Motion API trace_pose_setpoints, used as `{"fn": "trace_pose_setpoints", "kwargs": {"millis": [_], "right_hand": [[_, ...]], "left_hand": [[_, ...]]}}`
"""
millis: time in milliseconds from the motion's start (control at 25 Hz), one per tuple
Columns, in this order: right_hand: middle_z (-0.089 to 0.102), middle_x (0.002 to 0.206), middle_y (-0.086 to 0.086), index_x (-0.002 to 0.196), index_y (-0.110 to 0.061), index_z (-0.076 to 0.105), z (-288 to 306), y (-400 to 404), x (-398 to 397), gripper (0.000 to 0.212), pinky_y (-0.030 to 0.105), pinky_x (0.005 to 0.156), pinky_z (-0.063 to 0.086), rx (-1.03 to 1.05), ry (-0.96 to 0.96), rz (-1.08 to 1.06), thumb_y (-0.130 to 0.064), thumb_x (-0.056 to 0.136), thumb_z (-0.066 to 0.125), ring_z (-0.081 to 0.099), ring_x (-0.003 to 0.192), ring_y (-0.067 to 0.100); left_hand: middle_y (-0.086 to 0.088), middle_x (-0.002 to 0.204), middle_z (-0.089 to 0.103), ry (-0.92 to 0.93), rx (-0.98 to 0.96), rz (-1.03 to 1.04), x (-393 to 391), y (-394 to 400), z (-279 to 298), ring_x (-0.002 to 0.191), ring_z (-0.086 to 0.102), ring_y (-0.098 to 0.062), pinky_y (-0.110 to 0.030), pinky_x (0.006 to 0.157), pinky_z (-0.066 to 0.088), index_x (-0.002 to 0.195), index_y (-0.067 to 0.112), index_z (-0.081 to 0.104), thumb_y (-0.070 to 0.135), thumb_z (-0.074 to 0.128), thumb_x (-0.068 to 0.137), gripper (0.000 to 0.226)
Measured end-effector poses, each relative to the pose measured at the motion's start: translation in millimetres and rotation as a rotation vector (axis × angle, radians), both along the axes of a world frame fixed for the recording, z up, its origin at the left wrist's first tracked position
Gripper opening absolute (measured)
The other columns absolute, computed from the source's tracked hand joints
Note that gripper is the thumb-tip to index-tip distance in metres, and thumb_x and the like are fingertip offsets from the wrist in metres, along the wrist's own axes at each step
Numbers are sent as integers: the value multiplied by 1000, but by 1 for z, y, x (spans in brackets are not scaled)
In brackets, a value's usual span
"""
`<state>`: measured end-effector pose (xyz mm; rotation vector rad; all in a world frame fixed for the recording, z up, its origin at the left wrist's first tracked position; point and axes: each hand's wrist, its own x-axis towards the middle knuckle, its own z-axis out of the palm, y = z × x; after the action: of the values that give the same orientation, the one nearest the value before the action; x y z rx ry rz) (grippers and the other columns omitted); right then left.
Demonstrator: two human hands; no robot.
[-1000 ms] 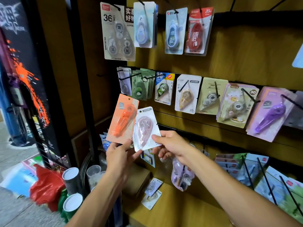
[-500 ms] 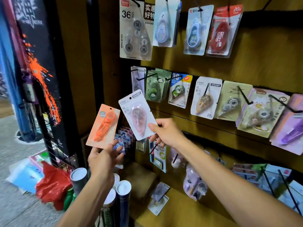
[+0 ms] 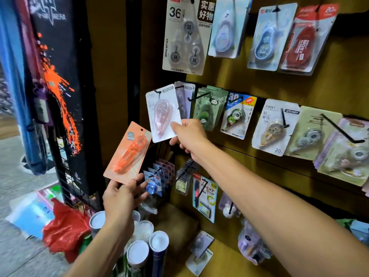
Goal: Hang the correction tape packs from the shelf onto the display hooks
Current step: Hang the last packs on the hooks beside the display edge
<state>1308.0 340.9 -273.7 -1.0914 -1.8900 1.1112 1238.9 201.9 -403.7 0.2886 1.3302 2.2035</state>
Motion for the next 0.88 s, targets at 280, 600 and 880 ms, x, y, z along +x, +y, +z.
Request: {"fn": "trace_pose_setpoints", "kwargs": {"millis": [280,600,880], "right_hand": [[65,93,0,101,-23,49,-3,6,-4,21,35,60,49,464,148,-110,-4,91,48,66,74,25],[47,143,2,147,-30,36,8,57,-19,61,26,54,54,-167,89,20,-2,94,40,54,97,18],[63,128,13,137,-15,48,-25,10,29,47,48,84,58,-440,-42,321,-29,95,63,68,96,31]], "left_hand": [[-6,108,73,52,7,-34,3,-7,3,99,70,-28,-28,65,58,115,19,61,6,48,100,24],[-7,103,75,120,1,-47,-9,-12,17,91,70,-27,-33,68,54,108,20,63,3,48,99,25],[-6,101,76,117,-19,-173,13,-11,17,88,71,-25,-29,63,57,109,17,63,3,50,98,22]]}}
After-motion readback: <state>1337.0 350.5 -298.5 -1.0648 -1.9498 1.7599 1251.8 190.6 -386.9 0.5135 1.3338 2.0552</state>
